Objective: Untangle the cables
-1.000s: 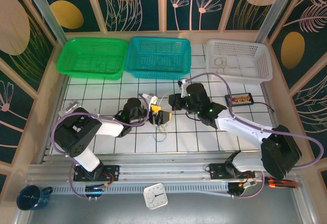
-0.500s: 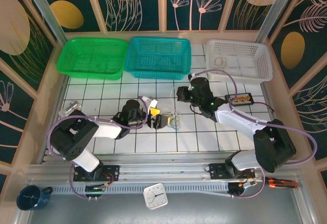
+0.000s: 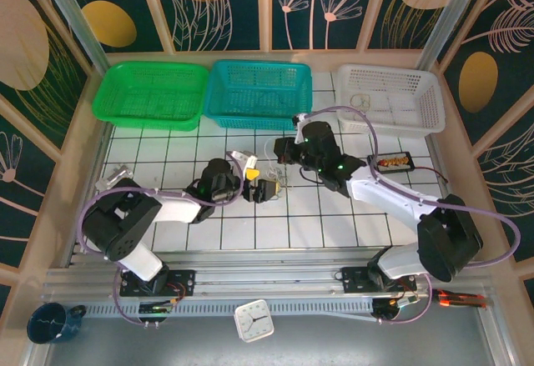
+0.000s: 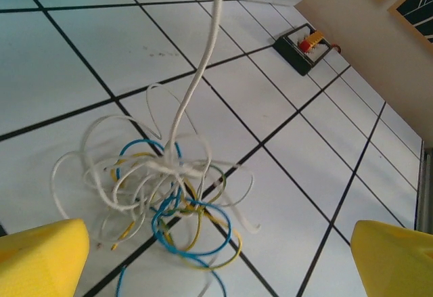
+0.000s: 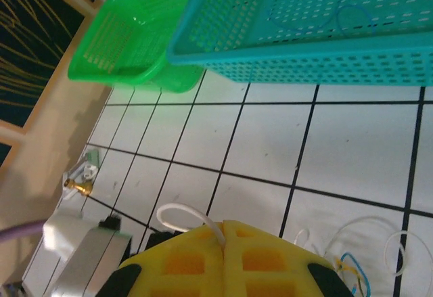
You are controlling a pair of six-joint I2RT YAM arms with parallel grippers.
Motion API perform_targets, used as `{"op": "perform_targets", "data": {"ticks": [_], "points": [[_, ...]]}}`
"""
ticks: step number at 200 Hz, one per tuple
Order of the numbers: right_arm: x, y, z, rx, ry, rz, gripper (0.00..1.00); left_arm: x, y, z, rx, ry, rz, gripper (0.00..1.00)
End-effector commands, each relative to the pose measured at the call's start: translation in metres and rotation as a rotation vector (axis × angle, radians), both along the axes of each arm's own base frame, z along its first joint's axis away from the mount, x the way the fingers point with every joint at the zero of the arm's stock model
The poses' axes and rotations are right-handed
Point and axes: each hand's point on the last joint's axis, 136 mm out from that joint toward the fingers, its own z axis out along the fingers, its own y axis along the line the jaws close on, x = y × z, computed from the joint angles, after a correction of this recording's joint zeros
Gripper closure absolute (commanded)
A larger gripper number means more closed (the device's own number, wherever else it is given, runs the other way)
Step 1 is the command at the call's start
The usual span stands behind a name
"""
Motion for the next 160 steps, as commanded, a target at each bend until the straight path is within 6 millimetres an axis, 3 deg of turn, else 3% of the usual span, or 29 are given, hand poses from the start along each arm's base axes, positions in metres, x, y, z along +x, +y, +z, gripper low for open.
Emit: {"op": "perform_targets", "data": {"ticks": [1,27,31,53,69,81,93,105,144,160], "points": [[-0.007,0.007,0.028,0.029,-0.052,0.034,1.00,0.008,-0.014,0.008,-0.022,-0.033,-0.028,0.01],[-0.011,0.012,0.034,0.032,-0.059,0.048,1.00,0.017,-0.020,0.008,-0.023,-0.039,-0.026,0.02],[-0.011,0.012,0.035,0.033,-0.062,0.050,1.00,0.019,-0.021,-0.002,-0.008,-0.020,-0.026,0.02],[-0.014,0.016,0.041,0.036,-0.071,0.060,1.00,0.023,-0.025,-0.010,-0.002,-0.007,-0.024,0.08],[-0.014,0.016,0.050,0.044,-0.084,0.061,1.00,0.024,-0.026,-0.017,0.002,0.003,-0.024,0.16],[-0.014,0.016,0.059,0.051,-0.100,0.061,1.00,0.024,-0.025,-0.022,0.006,0.012,-0.023,0.27],[-0.013,0.015,0.072,0.061,-0.125,0.056,1.00,0.021,-0.024,-0.029,0.012,0.023,-0.026,0.42],[-0.011,0.013,0.087,0.070,-0.151,0.052,1.00,0.018,-0.022,-0.037,0.016,0.038,-0.023,0.50],[-0.010,0.005,0.153,0.182,-0.240,0.066,1.00,0.011,-0.013,-0.054,0.035,0.068,-0.009,0.55],[-0.013,-0.002,0.181,0.254,-0.275,0.078,1.00,0.008,-0.012,-0.059,0.042,0.077,-0.010,0.62]]}}
